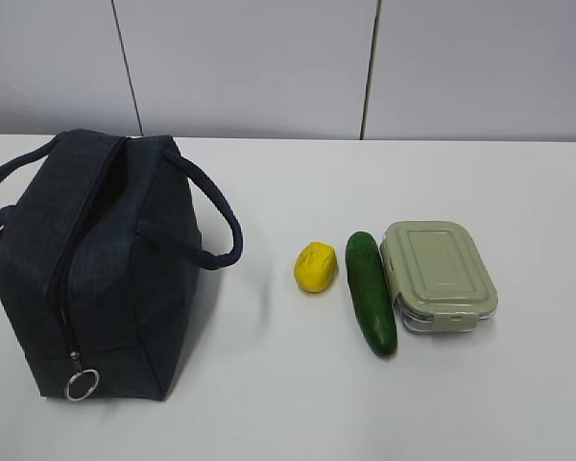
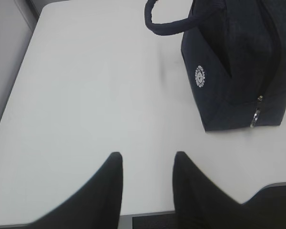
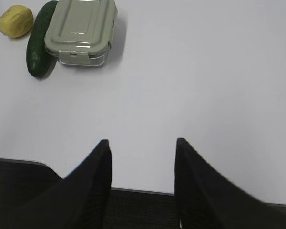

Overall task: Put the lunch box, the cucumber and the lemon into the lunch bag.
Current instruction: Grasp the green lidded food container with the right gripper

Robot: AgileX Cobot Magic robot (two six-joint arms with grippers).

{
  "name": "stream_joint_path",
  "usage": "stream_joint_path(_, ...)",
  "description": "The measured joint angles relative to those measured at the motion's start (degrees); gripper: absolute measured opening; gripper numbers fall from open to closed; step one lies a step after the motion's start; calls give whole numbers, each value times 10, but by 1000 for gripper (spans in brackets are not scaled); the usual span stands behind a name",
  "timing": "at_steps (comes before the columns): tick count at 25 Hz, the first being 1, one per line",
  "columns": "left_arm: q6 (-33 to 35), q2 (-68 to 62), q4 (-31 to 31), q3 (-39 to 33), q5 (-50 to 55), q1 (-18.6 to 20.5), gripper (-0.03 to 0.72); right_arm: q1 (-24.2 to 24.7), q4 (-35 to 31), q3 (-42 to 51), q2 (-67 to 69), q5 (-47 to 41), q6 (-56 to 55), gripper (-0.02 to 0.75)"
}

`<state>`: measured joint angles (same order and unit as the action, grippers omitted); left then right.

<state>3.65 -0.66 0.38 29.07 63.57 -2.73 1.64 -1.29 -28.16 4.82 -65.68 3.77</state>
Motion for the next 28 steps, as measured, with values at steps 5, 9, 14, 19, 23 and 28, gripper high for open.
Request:
stream_joint_path(5,0,0,0,0,0,0,239,0,0,0,0,0,0,328)
stream_joint_path(9,0,0,0,0,0,0,239,0,0,0,0,0,0,328)
stream_joint_path(14,0,0,0,0,0,0,239,0,-1,0,0,0,0,328)
stream_joint_path(19,0,0,0,0,0,0,239,0,-1,0,0,0,1,328)
stream_joint_path(23,0,0,0,0,0,0,239,0,-1,0,0,0,1,328)
stream_joint_path(28,0,0,0,0,0,0,239,0,-1,0,0,0,1,328)
